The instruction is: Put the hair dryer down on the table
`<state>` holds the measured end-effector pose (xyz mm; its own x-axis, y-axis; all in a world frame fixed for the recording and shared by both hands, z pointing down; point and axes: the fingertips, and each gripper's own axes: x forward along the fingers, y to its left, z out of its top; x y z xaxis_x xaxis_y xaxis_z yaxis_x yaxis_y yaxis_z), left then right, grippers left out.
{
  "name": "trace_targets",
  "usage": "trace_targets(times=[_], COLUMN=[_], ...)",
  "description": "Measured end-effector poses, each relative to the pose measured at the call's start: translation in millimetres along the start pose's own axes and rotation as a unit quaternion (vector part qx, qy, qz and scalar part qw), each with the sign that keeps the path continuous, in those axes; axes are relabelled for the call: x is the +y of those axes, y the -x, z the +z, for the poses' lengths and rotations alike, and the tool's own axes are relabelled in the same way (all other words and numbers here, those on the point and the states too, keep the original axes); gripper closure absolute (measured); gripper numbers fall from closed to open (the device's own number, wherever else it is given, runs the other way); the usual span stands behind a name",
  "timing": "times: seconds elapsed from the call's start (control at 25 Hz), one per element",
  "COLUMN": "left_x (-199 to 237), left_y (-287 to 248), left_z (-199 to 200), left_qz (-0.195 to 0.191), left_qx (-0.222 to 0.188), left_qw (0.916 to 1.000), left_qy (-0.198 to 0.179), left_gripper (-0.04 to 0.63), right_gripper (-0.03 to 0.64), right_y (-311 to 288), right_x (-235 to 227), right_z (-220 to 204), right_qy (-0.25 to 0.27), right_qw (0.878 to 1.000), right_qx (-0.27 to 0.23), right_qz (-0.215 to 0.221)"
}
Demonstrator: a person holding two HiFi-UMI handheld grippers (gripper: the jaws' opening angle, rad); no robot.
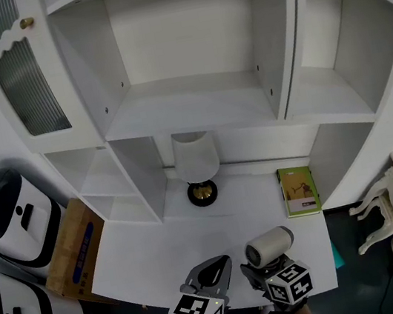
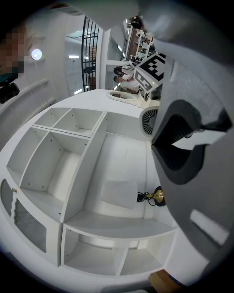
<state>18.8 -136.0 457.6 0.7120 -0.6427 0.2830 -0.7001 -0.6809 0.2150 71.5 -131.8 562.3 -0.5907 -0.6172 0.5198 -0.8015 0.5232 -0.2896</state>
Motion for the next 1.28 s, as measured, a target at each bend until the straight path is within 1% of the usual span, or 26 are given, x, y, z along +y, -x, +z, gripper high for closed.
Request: trace_targets(times=[0.68, 1.28], left_x=[5, 10], left_y=[-5, -8], left_z=[-5, -9], left_qz=[-0.002, 0.0], left_qx=[0.011, 0.017], left_qw=[0.9999, 0.9998], left_qy=[0.001, 0.004], left_gripper=[0.595, 0.595], right_gripper=[0.373, 0.374], right_y=[-16, -34], right_x=[-8, -17], right_z=[-17, -42], right_qy=[-0.01, -0.021], right_qw=[1.0, 0.998], right_qx=[0.021, 0.053], right_qz=[0.005, 0.01])
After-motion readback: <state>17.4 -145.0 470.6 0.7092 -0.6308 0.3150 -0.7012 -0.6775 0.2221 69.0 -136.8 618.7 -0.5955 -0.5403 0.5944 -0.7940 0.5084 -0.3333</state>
